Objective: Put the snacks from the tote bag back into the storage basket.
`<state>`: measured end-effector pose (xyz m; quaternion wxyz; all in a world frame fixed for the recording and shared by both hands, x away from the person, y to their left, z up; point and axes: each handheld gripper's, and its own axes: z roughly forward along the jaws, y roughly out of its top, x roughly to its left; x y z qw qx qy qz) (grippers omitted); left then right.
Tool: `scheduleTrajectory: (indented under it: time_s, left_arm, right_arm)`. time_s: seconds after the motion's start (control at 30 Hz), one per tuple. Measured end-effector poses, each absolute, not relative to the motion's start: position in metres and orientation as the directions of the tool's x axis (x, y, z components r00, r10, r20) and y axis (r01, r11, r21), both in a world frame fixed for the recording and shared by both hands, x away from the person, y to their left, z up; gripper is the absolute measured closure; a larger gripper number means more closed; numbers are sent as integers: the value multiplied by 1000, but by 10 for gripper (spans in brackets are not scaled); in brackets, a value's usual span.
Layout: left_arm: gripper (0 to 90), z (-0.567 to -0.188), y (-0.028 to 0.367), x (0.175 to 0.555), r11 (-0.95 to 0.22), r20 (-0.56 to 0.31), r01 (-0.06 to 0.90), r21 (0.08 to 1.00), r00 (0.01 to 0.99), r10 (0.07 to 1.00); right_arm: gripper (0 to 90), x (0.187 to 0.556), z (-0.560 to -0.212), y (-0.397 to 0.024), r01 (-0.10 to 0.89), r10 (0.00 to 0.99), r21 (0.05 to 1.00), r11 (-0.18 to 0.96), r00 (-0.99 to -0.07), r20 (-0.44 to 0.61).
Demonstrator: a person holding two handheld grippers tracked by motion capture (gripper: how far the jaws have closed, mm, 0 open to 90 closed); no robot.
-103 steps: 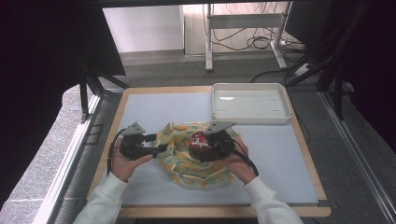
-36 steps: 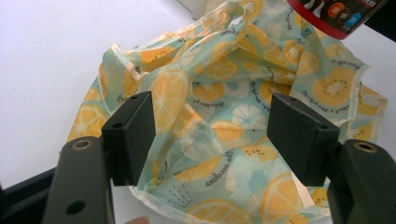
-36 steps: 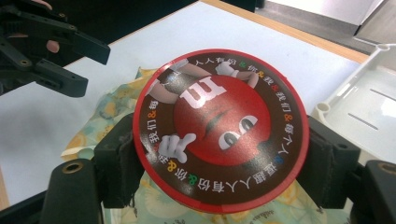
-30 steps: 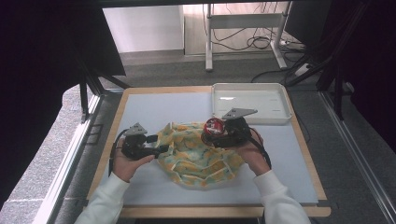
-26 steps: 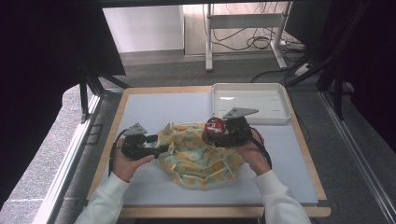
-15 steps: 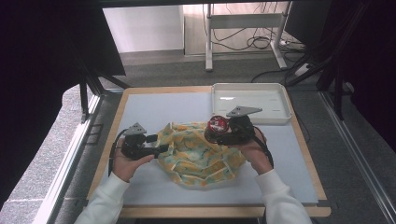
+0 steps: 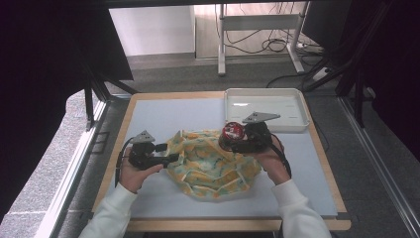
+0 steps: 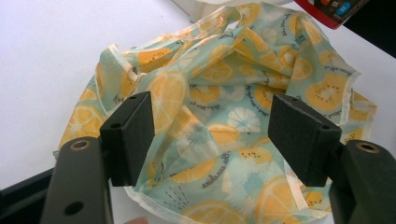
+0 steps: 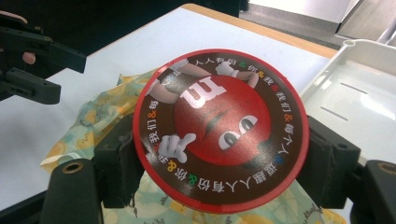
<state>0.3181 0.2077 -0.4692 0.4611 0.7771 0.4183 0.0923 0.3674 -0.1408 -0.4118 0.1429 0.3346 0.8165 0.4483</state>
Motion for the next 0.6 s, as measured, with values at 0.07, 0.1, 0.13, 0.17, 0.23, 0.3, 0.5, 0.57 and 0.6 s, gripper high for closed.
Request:
scheduleTrajectory:
  time_s: [0.07,0.1,0.13,0.17,0.23,0.3,0.5,0.57,0.6]
  left_arm:
    - [317,-469,208,318,-223,-247,568,792,633,734]
    - [317,-469,208,319,-222,-248,569,792,632,734]
    - [317,-470,208,319,-222,-250,571,791,632,734]
    - [317,-470,208,319,-223,-251,572,789,632,734]
    - [316,-470,209,319,-225,-252,574,787,633,732]
    - [316,-470,209,319,-225,-252,575,787,632,733]
    - [316,-469,210,319,-224,-257,575,787,635,729]
    - [315,-469,211,320,-226,-256,575,786,636,728]
    - [315,-469,211,320,-223,-259,578,785,634,729]
  right_arm:
    - [254,368,-412,-142,416,672,828,375,-737,67]
    - [255,369,-411,-142,415,671,829,374,-738,67]
    - [255,369,-411,-143,417,673,829,373,-736,67]
    - [255,371,-410,-144,416,677,832,368,-733,67]
    - [254,373,-408,-145,417,682,833,364,-729,67]
    - [255,375,-406,-146,419,687,834,359,-723,68]
    - [255,384,-405,-142,423,690,827,370,-721,61]
    - [254,388,-404,-141,427,693,824,371,-718,61]
    - [254,389,-404,-141,431,696,823,370,-715,61]
